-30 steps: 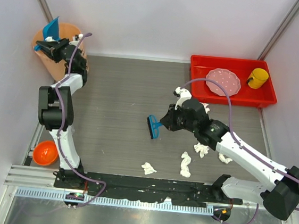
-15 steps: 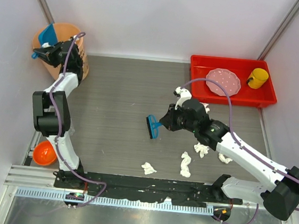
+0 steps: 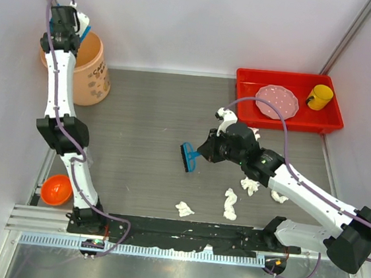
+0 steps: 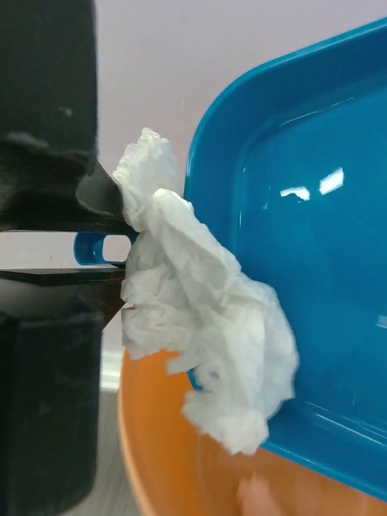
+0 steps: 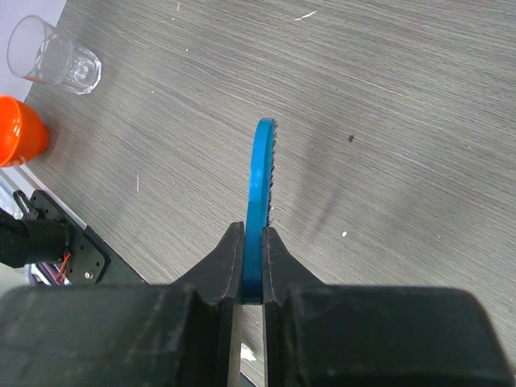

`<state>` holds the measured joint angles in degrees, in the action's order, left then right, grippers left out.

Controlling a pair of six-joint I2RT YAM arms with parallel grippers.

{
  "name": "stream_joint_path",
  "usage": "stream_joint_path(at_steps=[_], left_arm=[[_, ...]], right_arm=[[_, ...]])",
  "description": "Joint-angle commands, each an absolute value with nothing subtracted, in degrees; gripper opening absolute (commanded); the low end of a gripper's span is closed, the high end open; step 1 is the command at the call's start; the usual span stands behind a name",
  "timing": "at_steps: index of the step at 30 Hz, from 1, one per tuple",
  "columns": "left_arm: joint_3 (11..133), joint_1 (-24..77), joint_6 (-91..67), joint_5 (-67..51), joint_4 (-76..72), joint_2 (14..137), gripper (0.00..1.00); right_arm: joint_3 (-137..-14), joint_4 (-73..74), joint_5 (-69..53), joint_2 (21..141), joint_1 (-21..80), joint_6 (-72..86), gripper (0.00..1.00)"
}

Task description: Sweep away the paper scraps from the table

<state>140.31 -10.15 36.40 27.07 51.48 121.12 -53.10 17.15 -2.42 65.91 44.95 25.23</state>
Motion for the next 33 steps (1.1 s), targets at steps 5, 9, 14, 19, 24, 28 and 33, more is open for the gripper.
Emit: stream_joint_path(at_steps=[5, 9, 14, 19, 24, 28, 33], left_arm=[[145.2, -11.5, 17.9, 0.2, 73.5, 126.1, 0.00], [144.5, -14.1, 8.0, -15.4, 70.8, 124.6, 0.00], [143.8, -17.6, -0.4, -30.5, 65.0, 123.5, 0.00], [143.6, -18.5, -6.8, -38.2, 62.7, 124.5, 0.00], [140.9, -20.5, -23.8, -61.8, 53.0, 127.2, 0.00], [136.8, -20.0, -35.3, -66.1, 44.6, 126.7, 0.00], [130.4, -19.9, -40.2, -68.1, 38.4, 122.3, 0.00]], right_arm=[[-54.6, 14.9, -2.0, 64.2, 45.4, 25.4, 0.01], [-55.1, 14.9, -2.3, 64.7, 45.4, 25.4, 0.01], [-55.3, 15.2, -1.8, 64.8, 45.5, 25.9, 0.01], [-54.8, 15.2, -1.7, 64.5, 45.6, 26.3, 0.01], [-54.1, 15.2, -1.5, 64.3, 45.6, 26.6, 0.01], [-53.7, 15.3, -0.7, 63.7, 45.7, 26.9, 0.01], [-53.5, 15.3, -0.5, 64.0, 45.8, 27.0, 0.01]])
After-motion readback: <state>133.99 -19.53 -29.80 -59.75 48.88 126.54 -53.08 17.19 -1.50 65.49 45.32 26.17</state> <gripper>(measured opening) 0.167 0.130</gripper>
